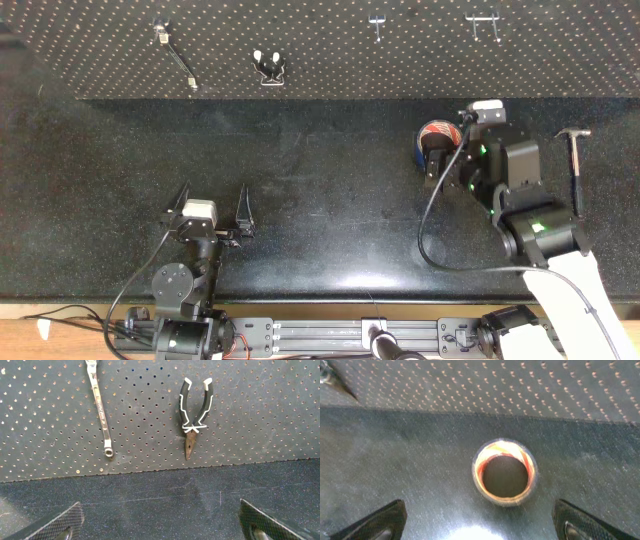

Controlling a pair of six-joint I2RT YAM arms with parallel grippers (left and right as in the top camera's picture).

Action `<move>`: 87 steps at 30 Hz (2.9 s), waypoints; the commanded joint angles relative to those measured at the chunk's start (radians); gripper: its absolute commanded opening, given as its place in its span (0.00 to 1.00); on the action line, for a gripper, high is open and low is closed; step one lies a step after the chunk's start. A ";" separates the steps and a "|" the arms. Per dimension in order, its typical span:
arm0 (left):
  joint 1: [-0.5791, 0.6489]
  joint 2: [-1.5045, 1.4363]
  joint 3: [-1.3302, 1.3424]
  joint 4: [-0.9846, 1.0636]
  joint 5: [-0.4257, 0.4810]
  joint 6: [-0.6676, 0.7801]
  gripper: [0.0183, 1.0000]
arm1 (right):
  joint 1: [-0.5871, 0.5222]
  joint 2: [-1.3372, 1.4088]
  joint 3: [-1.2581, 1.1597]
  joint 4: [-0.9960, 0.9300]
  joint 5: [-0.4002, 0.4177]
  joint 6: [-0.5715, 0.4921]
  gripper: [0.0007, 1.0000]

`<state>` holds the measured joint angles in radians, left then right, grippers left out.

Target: Place Tools Onto Pegboard

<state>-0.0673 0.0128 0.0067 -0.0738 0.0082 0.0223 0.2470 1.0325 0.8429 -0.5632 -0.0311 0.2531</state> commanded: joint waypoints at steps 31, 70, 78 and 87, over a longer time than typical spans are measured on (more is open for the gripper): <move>-0.003 -0.010 -0.001 -0.008 0.004 0.010 1.00 | 0.077 0.611 0.222 -0.026 0.020 -0.029 0.94; -0.003 -0.010 -0.001 -0.008 0.004 0.010 1.00 | 0.270 0.454 0.222 0.750 0.123 -0.158 0.07; -0.003 -0.010 -0.001 -0.008 0.004 0.010 1.00 | 0.270 0.574 0.222 0.887 0.129 -0.162 0.07; -0.003 -0.010 -0.001 -0.008 0.004 0.010 1.00 | 0.264 0.613 0.222 0.929 0.129 -0.162 0.07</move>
<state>-0.0673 0.0128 0.0067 -0.0738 0.0082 0.0227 0.5117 1.6299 1.0504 0.3607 0.1001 0.0986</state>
